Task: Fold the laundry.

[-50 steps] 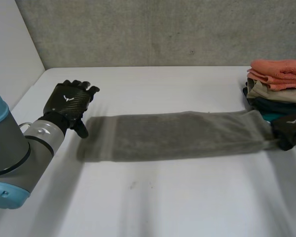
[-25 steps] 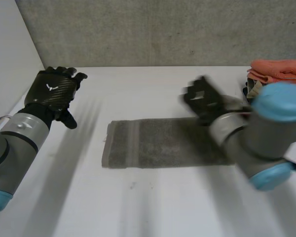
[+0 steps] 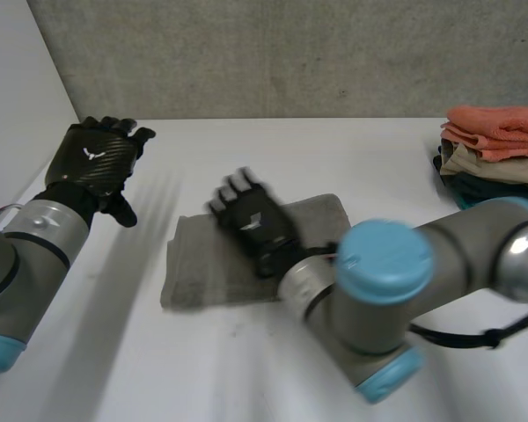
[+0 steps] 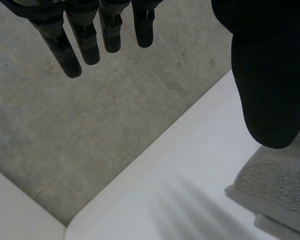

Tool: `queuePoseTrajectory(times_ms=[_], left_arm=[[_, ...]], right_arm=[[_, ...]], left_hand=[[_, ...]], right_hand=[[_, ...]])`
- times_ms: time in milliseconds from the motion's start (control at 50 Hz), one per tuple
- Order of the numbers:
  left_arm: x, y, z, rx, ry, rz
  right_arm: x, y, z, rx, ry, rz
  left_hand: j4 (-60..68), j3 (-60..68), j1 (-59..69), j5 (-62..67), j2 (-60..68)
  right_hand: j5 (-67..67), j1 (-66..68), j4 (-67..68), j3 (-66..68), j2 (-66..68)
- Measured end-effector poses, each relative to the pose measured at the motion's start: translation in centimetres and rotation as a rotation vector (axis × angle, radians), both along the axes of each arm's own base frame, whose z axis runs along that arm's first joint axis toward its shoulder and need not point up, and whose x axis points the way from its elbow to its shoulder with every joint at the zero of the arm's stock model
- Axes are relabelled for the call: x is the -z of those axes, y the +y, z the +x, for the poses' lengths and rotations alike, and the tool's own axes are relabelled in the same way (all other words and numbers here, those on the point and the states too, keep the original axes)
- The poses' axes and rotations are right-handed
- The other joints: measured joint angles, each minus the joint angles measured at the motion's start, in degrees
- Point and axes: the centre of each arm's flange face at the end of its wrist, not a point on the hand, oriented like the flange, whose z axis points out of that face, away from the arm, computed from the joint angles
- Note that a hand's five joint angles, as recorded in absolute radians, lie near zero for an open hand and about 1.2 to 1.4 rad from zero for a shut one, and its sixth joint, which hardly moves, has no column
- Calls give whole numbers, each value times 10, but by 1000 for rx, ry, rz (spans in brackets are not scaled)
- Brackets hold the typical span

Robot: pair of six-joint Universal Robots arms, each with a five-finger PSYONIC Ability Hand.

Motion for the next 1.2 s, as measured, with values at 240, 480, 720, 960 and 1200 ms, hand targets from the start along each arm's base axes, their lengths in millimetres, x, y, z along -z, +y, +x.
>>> queuePoseTrajectory(times_ms=[240, 480, 720, 960, 1200], left_arm=[[16, 10, -29, 88, -14, 37], [20, 14, -35, 106, -20, 49], [12, 17, -31, 93, -14, 32], [10, 22, -25, 81, -8, 36], [-5, 17, -28, 15, 102, 26]], right_arm=[[17, -46, -89, 340, -3, 398], [27, -73, -134, 511, 94, 236], [-17, -48, -86, 339, 184, -121], [28, 72, 9, -295, 180, -154], [-18, 35, -20, -87, -65, 89]], left_hand=[[0, 0, 0, 0, 0], [0, 0, 0, 0, 0], [0, 0, 0, 0, 0], [0, 0, 0, 0, 0], [0, 0, 0, 0, 0]], right_hand=[[0, 0, 1, 1, 1], [542, 480, 565, 561, 556], [550, 480, 566, 562, 556], [354, 323, 364, 365, 358], [0, 1, 1, 1, 1]])
